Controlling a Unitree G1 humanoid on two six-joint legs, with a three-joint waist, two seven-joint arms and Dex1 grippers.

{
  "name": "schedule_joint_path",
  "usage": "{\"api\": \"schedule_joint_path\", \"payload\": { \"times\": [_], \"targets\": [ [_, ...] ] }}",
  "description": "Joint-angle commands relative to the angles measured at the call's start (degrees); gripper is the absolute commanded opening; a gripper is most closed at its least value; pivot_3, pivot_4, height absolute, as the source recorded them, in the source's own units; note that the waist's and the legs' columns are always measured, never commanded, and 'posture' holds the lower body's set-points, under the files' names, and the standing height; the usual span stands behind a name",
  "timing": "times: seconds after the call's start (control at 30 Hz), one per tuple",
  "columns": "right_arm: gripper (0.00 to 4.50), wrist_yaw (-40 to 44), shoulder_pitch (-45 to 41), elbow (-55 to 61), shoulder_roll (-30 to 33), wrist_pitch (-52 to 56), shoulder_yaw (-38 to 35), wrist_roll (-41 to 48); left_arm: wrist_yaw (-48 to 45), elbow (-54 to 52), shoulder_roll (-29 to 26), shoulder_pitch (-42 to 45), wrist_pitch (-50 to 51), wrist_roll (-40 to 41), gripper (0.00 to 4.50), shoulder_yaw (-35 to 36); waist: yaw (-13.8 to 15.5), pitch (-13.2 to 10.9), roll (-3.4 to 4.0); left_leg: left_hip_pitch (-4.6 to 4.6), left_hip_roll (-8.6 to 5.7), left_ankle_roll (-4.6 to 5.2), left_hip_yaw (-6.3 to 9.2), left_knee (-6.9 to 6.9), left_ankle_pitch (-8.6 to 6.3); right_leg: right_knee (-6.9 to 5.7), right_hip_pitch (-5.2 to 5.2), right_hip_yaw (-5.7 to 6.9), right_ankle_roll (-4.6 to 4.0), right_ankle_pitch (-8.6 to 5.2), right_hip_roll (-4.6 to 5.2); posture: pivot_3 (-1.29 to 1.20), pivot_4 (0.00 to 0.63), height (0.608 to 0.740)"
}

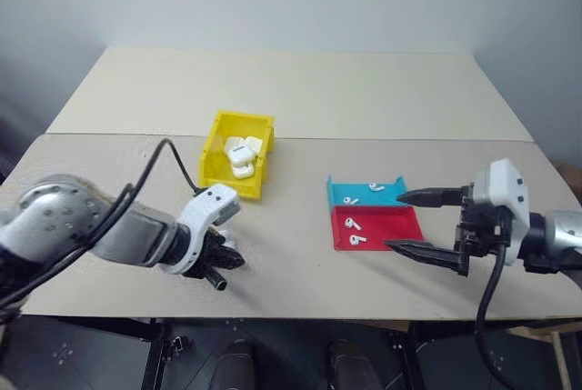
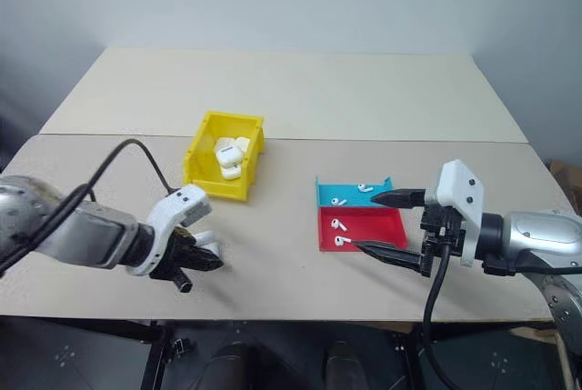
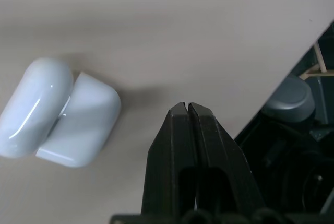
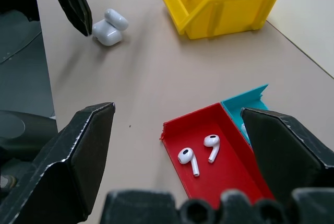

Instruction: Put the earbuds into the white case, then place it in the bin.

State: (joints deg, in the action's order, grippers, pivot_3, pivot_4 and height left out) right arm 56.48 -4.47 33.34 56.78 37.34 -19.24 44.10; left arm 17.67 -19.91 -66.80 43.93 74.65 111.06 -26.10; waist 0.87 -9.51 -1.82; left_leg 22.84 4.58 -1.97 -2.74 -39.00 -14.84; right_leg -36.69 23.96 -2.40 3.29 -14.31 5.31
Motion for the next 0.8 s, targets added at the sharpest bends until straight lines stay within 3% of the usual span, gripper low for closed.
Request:
{"api": "schedule_joint_path", "payload": {
  "times": [0.03, 0.2, 0.47, 0.8],
  "targets": [
    [4.50, -0.6, -0.2, 1.7, 0.3, 0.1, -2.0, 1.1, 4.6, 2.8, 2.8, 3.2, 0.1, 1.9, 0.01, -3.4, 0.0, 0.0, 0.00, 0.01, -0.01, 0.00, 0.01, -0.01, 0.00, 0.01, 0.01, 0.00, 0.00, 0.00, 0.00, 0.00, 0.150, 0.740],
    [4.50, -1.5, 0.7, 2.7, 0.0, 0.2, -2.7, 1.4, 9.5, 3.4, 5.1, 4.0, 0.5, 1.8, 0.01, -6.3, -0.2, 0.0, 0.00, 0.01, -0.01, -0.02, 0.02, 0.00, 0.01, 0.01, 0.03, 0.00, 0.00, 0.00, 0.00, 0.00, 0.150, 0.740],
    [4.50, -2.3, 1.9, 3.6, 0.1, 0.3, -3.4, 2.5, 10.4, 3.9, 4.3, 3.2, 1.7, 0.1, 0.01, -5.4, -0.1, 0.0, -0.01, 0.00, -0.01, -0.04, 0.03, -0.01, 0.02, 0.00, 0.01, 0.00, 0.00, 0.00, 0.00, 0.00, 0.150, 0.740],
    [4.50, -2.5, 2.3, 3.6, 0.3, 0.3, -3.3, 3.0, 6.6, 2.7, -2.0, 0.7, 5.0, -2.2, 0.01, -3.4, -0.1, 0.0, 0.00, 0.00, -0.01, -0.04, 0.02, 0.00, 0.02, 0.00, 0.01, 0.00, 0.00, 0.00, 0.00, 0.00, 0.150, 0.740]
  ]
}}
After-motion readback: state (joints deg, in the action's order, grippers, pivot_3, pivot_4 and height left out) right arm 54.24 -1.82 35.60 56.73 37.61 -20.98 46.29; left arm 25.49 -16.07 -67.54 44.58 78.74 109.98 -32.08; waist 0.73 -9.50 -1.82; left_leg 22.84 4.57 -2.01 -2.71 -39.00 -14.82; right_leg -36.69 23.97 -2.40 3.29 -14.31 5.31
